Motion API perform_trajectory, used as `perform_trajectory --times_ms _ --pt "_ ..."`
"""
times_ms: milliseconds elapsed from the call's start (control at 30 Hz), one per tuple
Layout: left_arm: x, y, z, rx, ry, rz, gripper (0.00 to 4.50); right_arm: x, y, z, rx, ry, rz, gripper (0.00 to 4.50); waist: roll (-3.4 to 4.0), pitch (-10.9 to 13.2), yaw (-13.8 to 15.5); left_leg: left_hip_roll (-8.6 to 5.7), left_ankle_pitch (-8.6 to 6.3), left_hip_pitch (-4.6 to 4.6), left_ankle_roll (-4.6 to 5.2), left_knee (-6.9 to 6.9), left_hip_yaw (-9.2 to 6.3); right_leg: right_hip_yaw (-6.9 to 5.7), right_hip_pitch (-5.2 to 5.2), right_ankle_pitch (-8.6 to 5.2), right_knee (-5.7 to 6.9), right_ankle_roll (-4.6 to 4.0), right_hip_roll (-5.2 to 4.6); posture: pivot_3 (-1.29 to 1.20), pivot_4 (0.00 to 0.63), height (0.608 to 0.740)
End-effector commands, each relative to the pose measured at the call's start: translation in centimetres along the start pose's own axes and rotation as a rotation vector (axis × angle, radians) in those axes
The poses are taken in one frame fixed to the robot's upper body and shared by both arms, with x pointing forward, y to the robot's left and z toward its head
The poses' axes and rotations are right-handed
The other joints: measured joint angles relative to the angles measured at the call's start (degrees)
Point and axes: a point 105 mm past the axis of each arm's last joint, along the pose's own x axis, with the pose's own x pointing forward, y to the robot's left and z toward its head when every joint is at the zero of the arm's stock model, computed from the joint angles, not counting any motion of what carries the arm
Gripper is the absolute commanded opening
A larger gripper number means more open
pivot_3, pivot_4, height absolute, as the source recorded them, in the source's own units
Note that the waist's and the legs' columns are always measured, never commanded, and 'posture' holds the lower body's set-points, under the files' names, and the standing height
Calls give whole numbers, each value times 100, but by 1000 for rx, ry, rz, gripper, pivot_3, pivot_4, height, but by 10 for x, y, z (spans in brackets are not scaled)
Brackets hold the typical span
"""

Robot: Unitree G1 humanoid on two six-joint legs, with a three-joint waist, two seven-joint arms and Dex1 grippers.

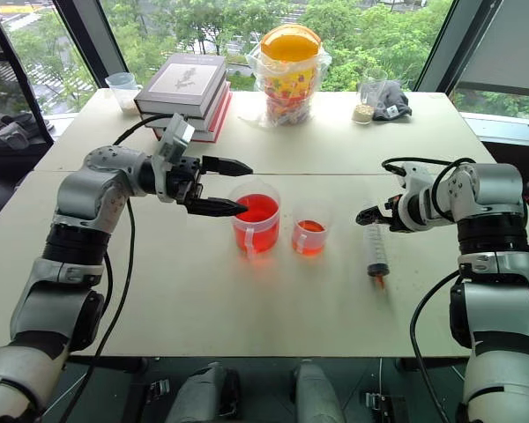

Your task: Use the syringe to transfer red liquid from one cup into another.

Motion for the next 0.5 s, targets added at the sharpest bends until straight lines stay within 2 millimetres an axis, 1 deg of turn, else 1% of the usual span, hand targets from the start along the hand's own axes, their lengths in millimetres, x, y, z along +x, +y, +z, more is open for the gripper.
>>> perform_trajectory --times_ms 33,67,133,200,267,333,400,500 --pt "0 -5 10 40 0 -33 4500 -31 0 18 -66 -111 -18 4377 0 0 2 0 0 0 0 0 0 0 0 0 0 0 0 0 150 740" --pt "-1 -5 9 43 3 -35 4500 -40 2 20 -103 -136 -23 4377 0 0 5 0 0 0 0 0 -1 0 -1 0 0 0 0 0 150 740" --pt "-1 -5 10 46 7 -41 4500 -67 11 23 -217 -207 -14 4377 2 1 41 0 0 -1 0 -1 -2 -1 -1 0 -1 0 -1 0 150 740" --pt "-2 -6 9 47 16 -47 4500 -91 23 19 -323 -262 21 4377 3 1 43 0 -1 -5 0 -2 -4 -3 -3 -1 -4 1 -2 0 150 740" --pt "-2 -6 7 50 28 -50 4500 -109 33 13 -403 -303 72 4377 2 1 39 0 -1 -7 1 -2 -6 -5 -2 -1 -8 1 -2 0 150 740" --pt "-5 -7 4 54 45 -49 4500 -141 56 8 -504 -409 189 4377 2 1 23 0 -1 -7 1 -1 -7 -5 1 -1 -10 1 -2 0 150 740" --pt "-7 -7 3 53 56 -46 4500 -161 65 -5 -568 -428 237 4377 2 1 21 0 -1 -1 1 0 -8 0 2 -1 -8 1 -2 0 150 740" --pt "-13 -6 3 47 63 -44 4500 -177 72 -30 -669 -385 251 4377 2 1 26 2 -1 5 1 -1 -14 -3 6 -2 -4 -1 0 0 150 740"
